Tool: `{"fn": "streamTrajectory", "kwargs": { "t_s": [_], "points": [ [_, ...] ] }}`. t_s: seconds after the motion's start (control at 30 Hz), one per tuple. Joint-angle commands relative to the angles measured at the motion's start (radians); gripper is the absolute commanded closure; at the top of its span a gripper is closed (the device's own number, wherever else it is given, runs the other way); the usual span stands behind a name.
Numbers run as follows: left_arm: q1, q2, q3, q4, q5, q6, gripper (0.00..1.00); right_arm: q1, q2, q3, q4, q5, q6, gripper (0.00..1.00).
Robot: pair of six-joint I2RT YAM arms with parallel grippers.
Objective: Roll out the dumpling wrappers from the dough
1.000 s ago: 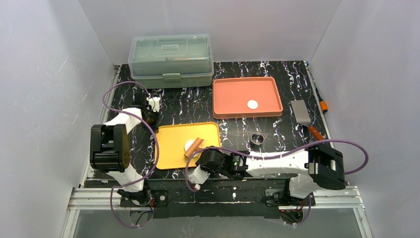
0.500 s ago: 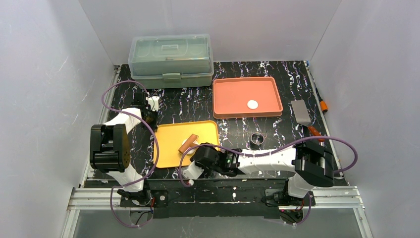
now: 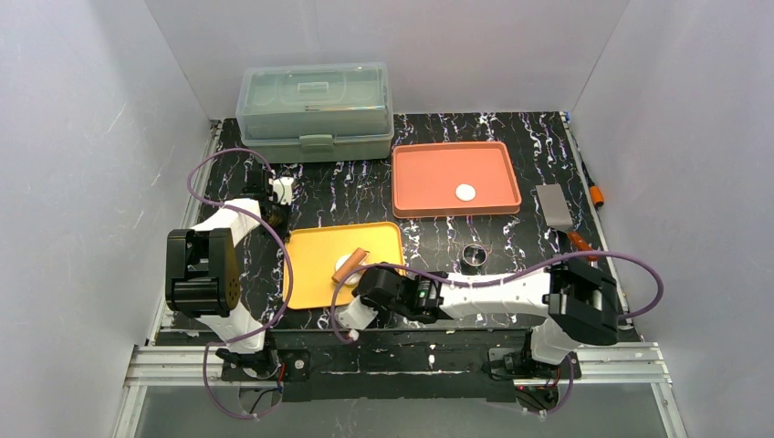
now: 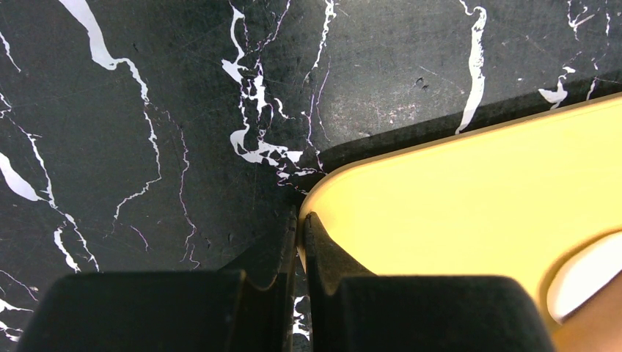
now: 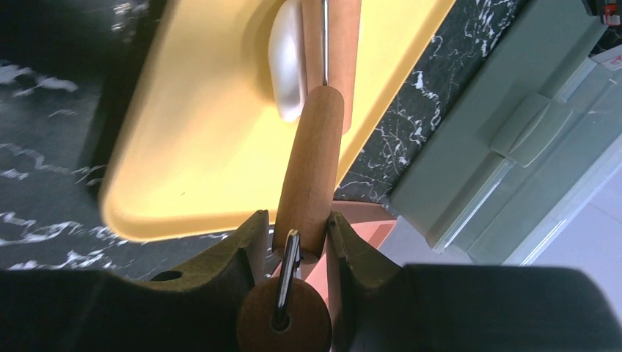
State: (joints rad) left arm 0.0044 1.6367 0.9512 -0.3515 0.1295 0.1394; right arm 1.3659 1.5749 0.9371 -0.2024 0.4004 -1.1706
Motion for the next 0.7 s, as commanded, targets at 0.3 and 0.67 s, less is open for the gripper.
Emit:
{"fn": "streamTrajectory", "kwargs": {
  "t_s": [0.3, 0.67],
  "points": [
    [-0.006, -0.005, -0.020, -0.031, -0.013, 0.014, 1.00, -0.062, 0.188, -0.005, -0.265, -0.172, 0.016, 0.99],
    [-0.006, -0.002, -0.019, -0.030, -0.010, 0.014, 1.00, -0.031, 0.084, -0.080, -0.346, -0.098, 0.043, 0.99]
  ]
}}
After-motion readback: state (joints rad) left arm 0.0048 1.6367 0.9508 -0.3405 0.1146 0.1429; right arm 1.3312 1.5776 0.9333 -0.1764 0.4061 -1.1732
